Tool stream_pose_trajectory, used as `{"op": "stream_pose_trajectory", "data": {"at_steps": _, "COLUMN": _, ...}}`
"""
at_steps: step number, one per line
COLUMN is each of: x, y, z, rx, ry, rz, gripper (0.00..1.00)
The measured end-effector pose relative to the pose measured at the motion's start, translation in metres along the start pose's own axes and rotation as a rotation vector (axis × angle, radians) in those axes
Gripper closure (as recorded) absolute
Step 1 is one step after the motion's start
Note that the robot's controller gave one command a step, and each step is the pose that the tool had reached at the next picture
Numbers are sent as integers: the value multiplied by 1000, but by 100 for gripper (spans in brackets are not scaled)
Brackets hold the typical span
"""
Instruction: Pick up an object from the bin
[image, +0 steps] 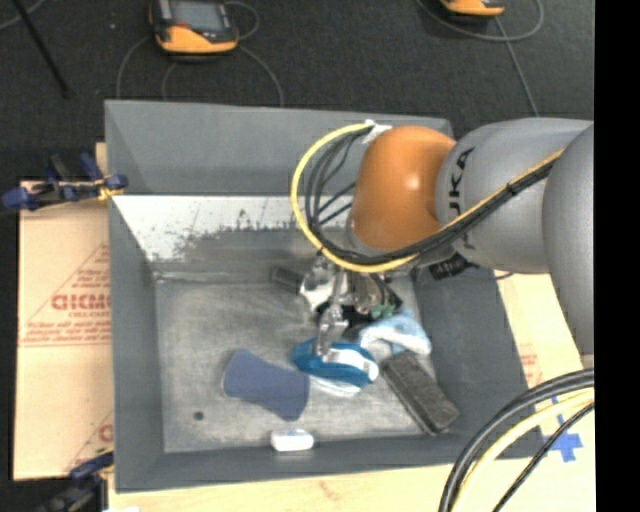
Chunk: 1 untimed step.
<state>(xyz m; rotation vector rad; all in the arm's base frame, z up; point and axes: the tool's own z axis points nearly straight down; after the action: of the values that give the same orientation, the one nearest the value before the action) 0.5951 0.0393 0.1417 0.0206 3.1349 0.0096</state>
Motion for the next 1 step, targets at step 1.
{"op": "stream_pose_trajectory", "data": {"at_steps": 1, "x": 14, "y": 15, "z": 33, "rx": 9, "ry": -1, "rz": 31, "gripper": 0}}
